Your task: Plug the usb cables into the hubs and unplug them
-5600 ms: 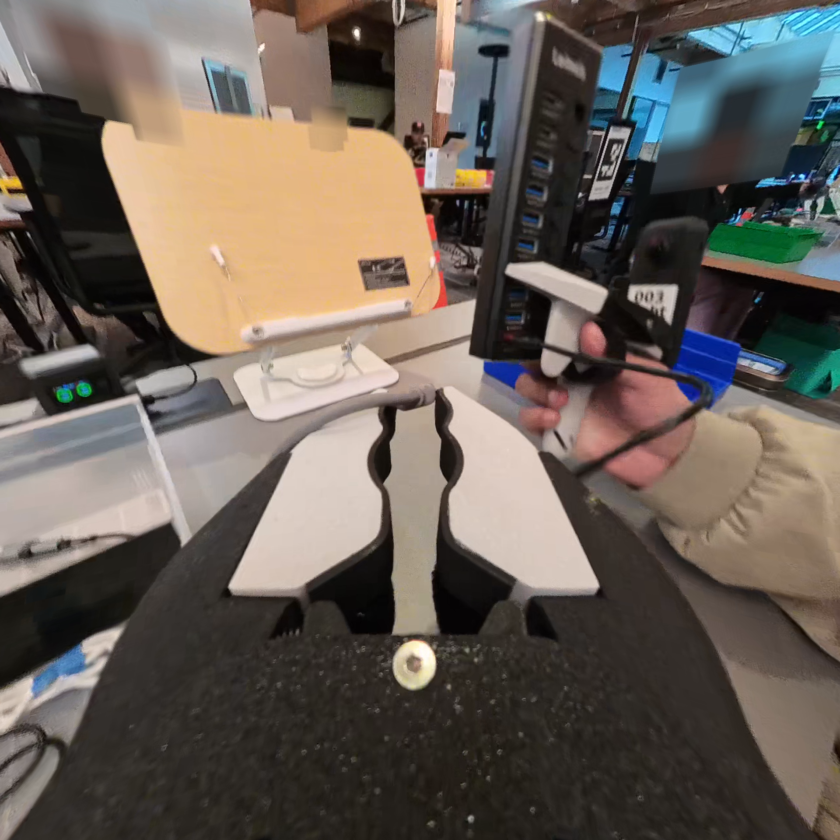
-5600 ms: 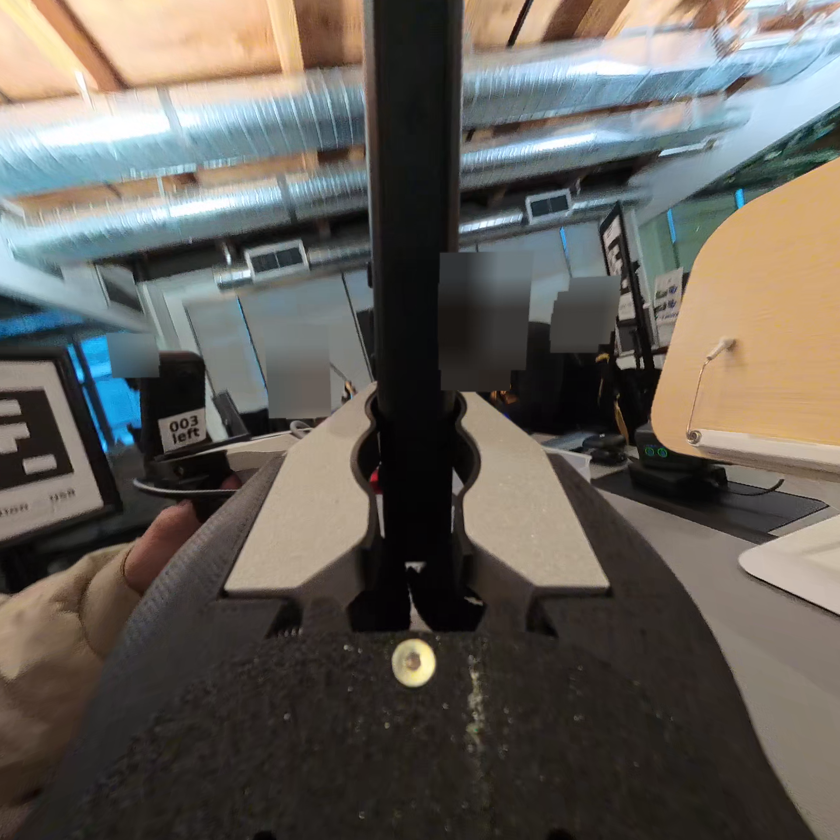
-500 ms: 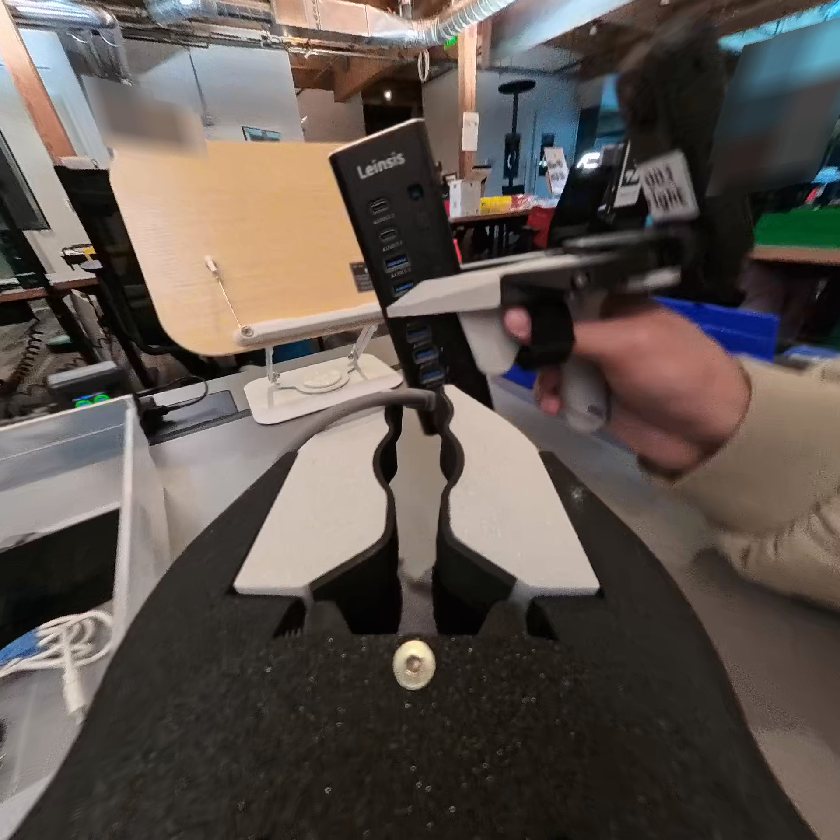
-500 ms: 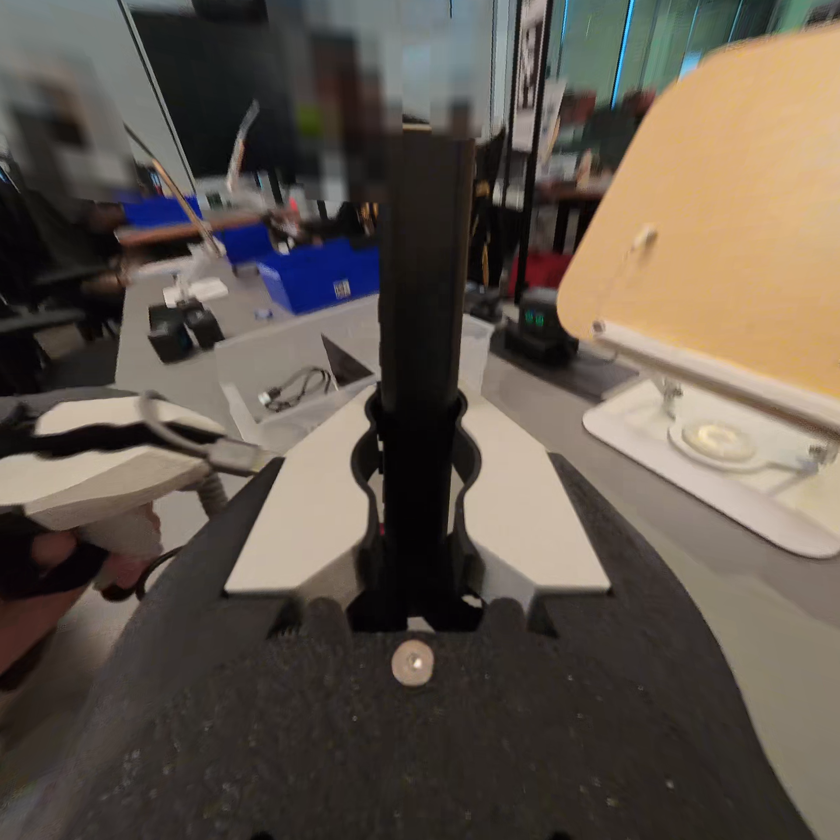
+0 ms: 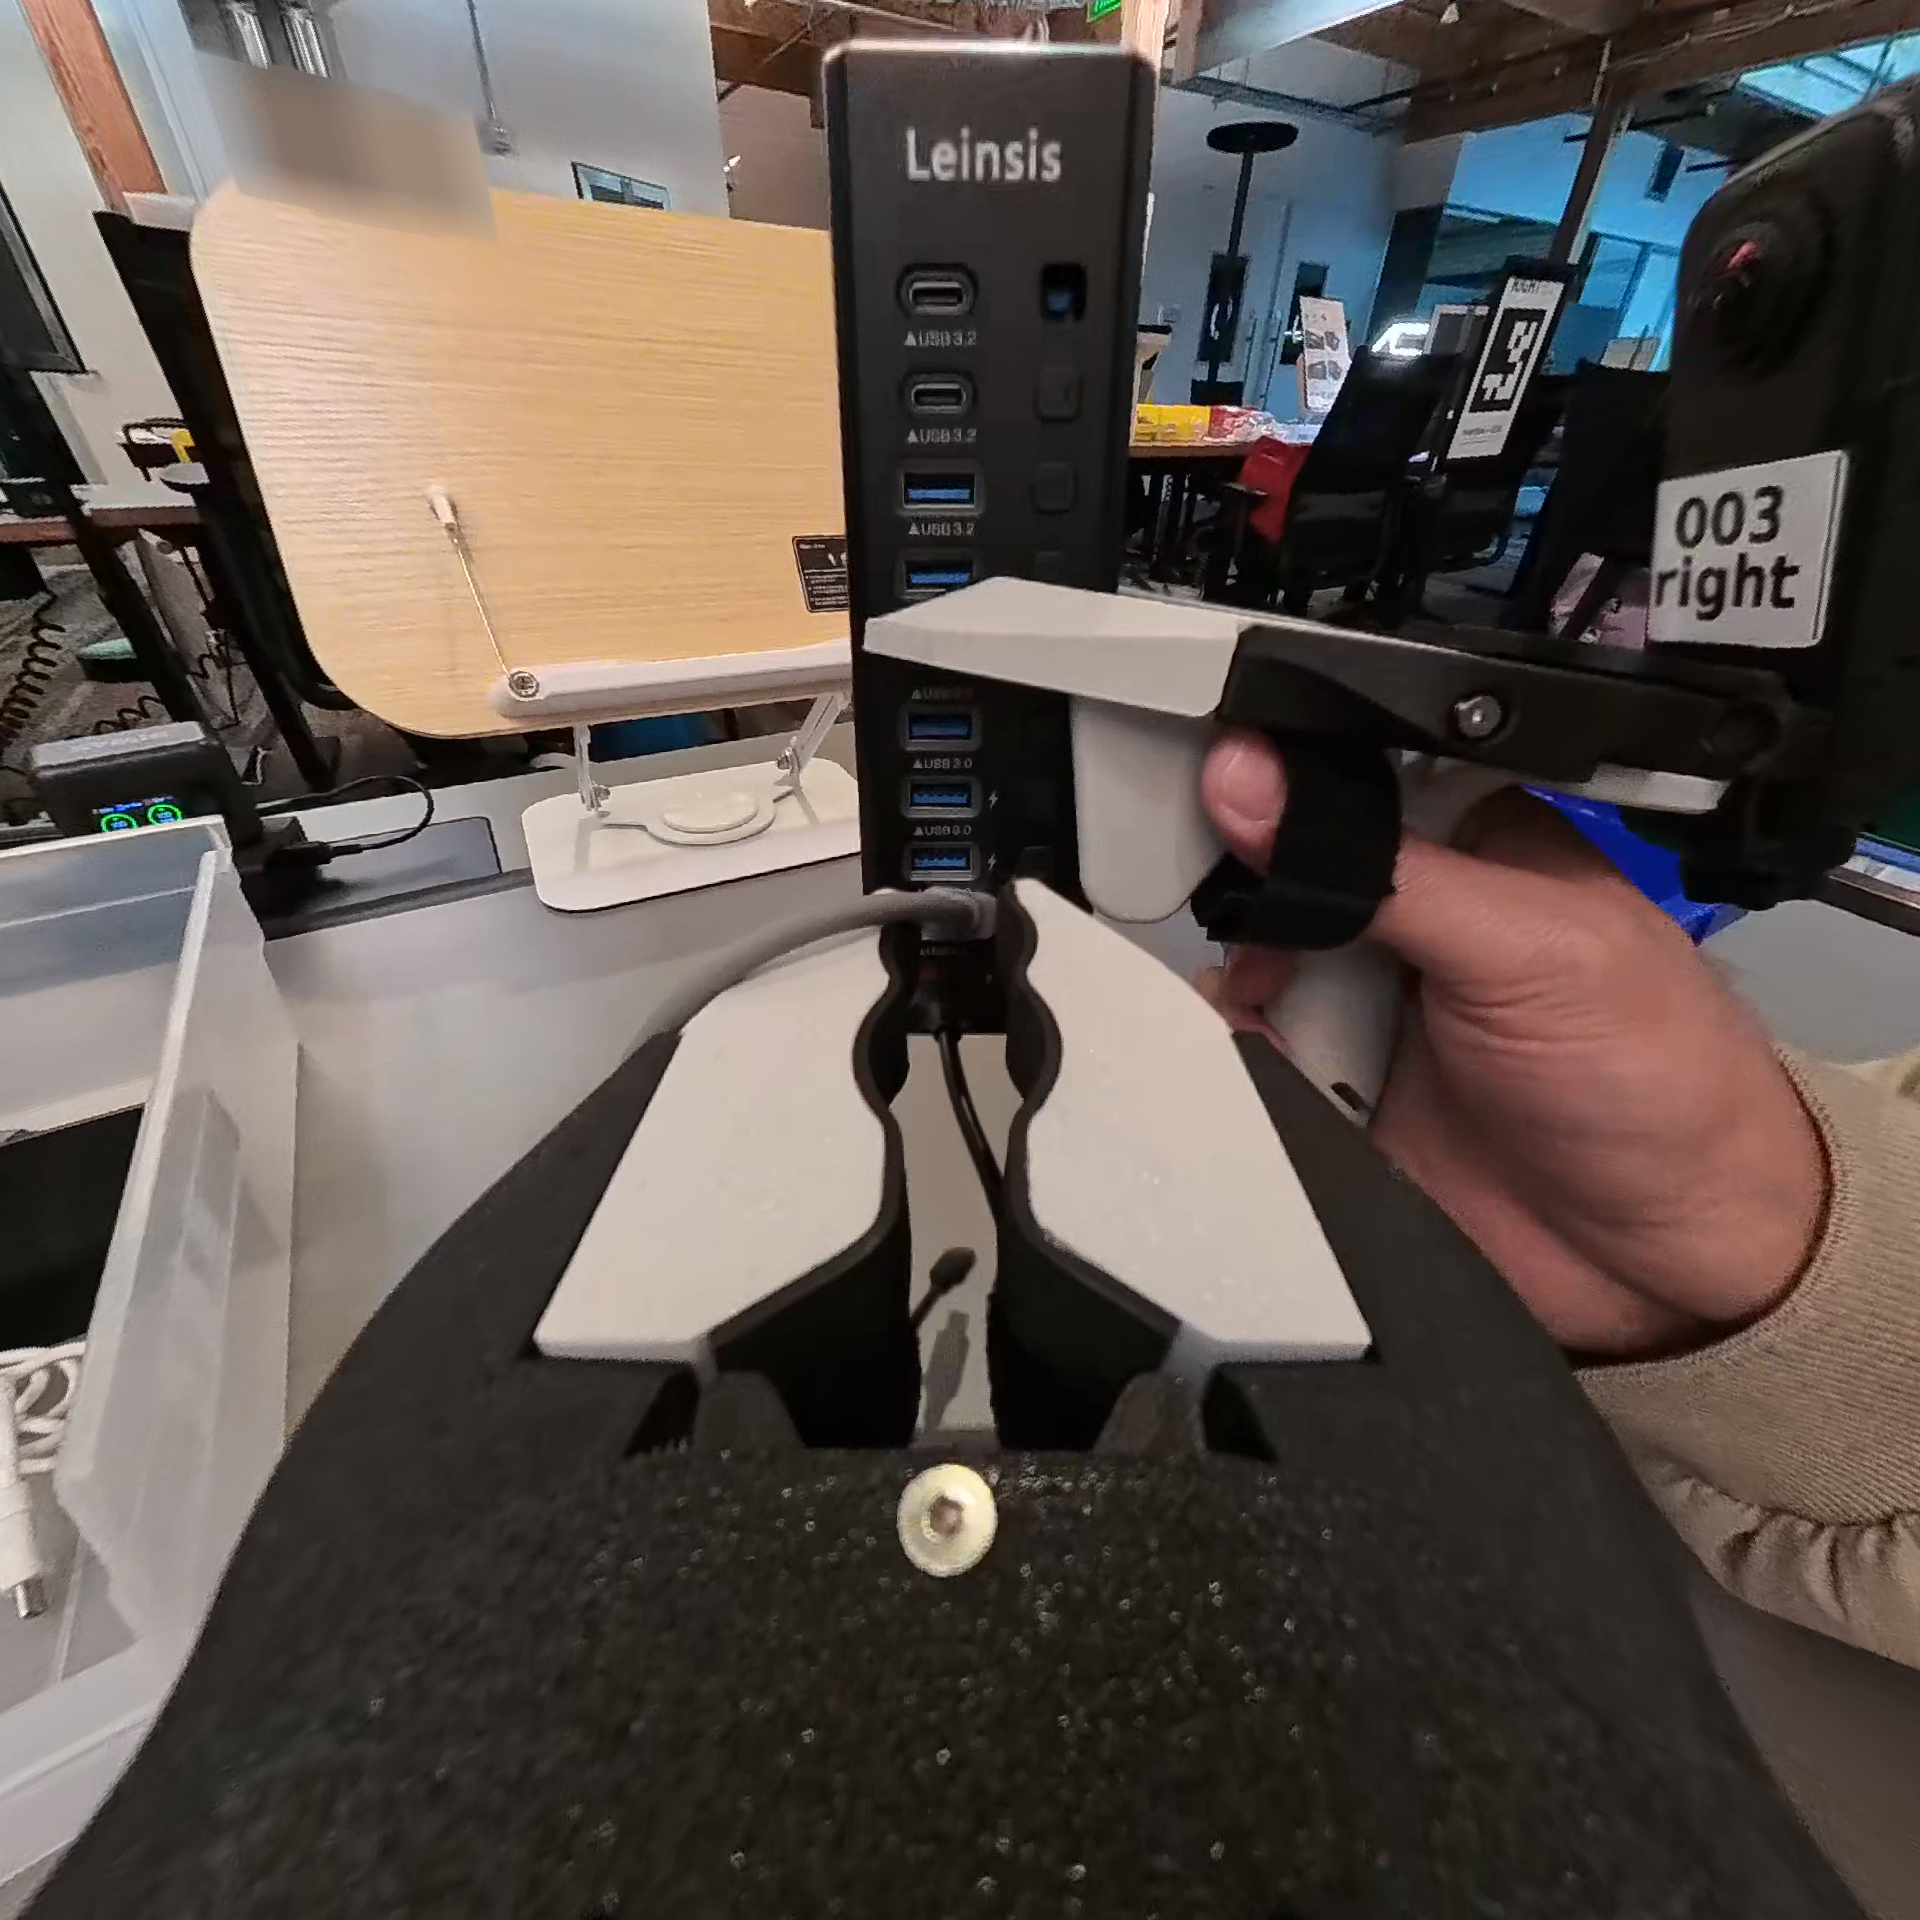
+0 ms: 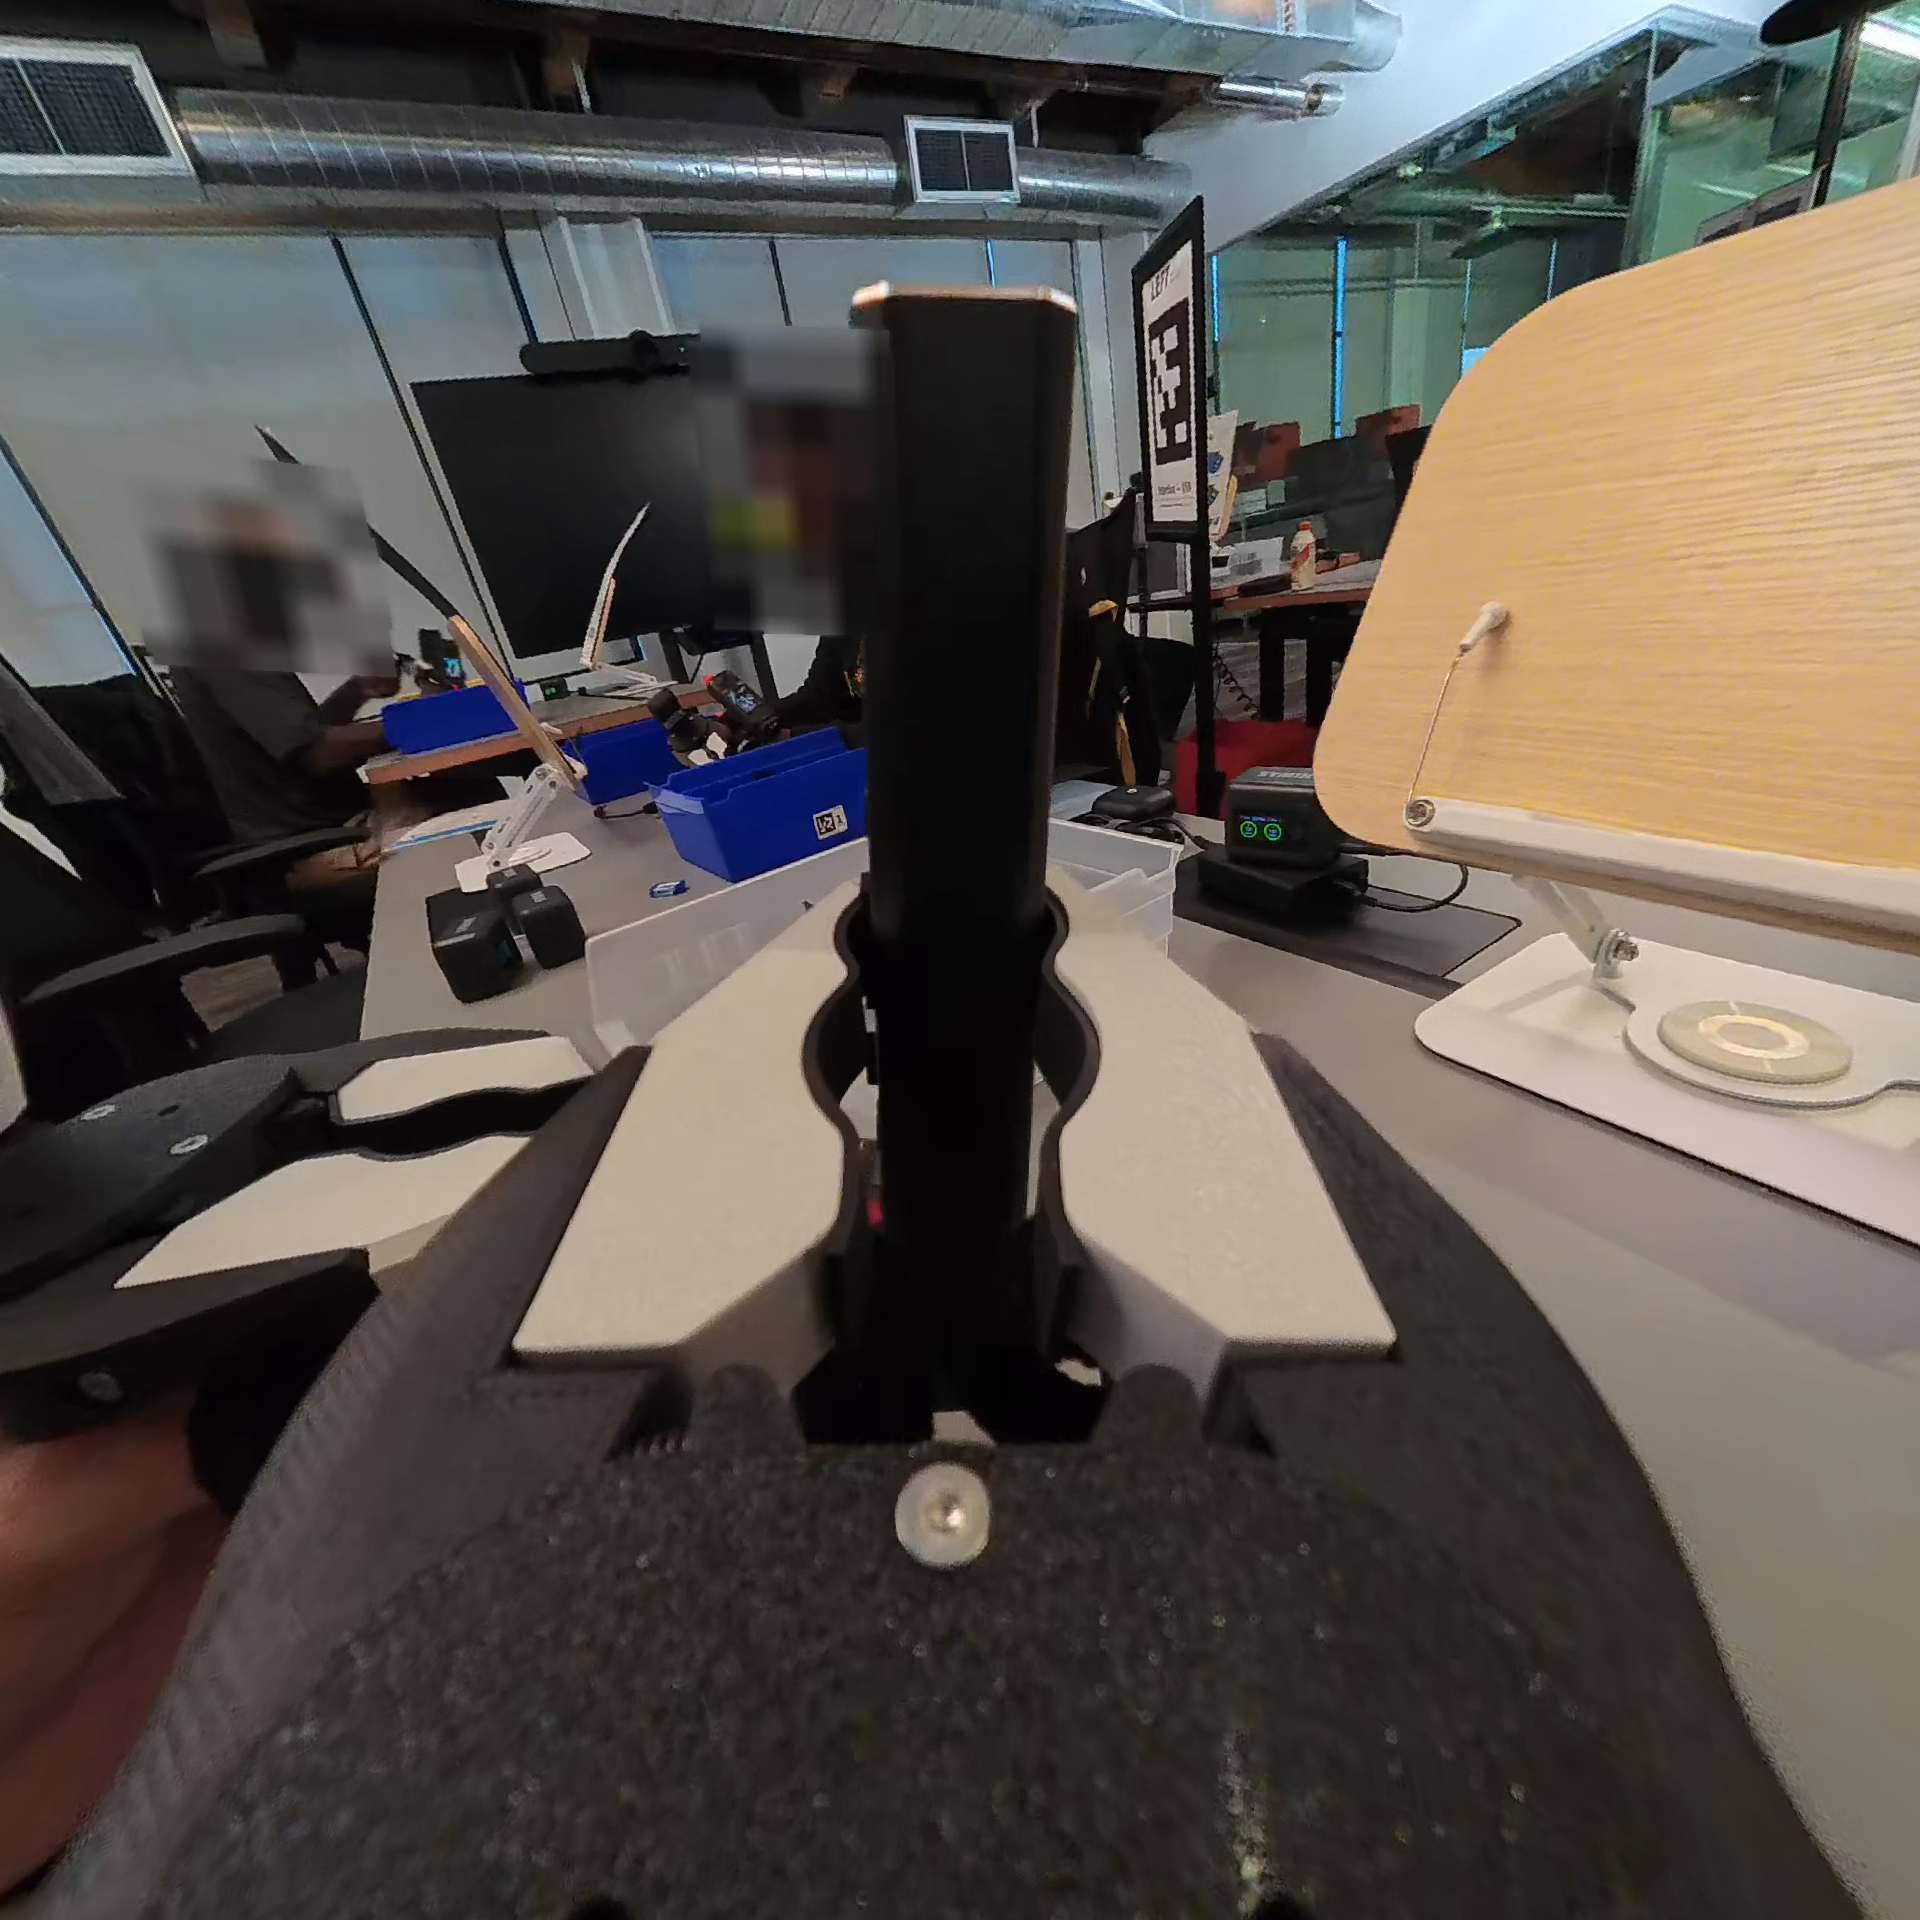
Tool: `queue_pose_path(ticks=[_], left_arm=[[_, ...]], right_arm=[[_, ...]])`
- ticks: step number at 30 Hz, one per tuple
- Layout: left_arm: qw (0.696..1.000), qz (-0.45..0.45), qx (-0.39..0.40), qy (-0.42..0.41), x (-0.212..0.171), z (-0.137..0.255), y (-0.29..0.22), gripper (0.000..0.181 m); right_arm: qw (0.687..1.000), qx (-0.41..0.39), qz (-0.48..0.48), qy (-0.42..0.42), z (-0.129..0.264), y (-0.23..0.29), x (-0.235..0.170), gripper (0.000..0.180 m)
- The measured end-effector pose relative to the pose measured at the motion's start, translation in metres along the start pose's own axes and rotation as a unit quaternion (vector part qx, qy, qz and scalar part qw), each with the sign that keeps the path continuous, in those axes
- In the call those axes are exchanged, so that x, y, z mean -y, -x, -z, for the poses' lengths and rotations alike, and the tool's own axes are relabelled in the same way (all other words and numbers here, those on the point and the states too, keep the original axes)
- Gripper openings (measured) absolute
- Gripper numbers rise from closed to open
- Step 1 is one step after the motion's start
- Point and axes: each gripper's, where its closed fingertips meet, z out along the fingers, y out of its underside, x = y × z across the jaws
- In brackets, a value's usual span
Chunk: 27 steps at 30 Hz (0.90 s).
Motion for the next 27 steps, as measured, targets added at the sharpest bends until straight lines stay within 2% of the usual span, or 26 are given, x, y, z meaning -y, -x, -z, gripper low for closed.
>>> queue_pose_path(ticks=[16, 24, 27], left_arm=[[0.998, 0.059, 0.016, -0.020, -0.008, 0.001, 0.005, 0.014], [0.999, 0.018, 0.033, -0.020, -0.015, -0.001, 0.007, 0.015], [0.999, 0.008, 0.041, -0.034, -0.014, 0.000, 0.007, 0.014]], right_arm=[[0.999, 0.011, -0.035, -0.005, -0.002, 0.003, -0.002, 0.026], [0.996, 0.021, -0.087, 0.007, -0.002, 0.006, -0.009, 0.027], [0.991, 0.018, -0.135, 0.005, -0.002, 0.003, -0.012, 0.028]])
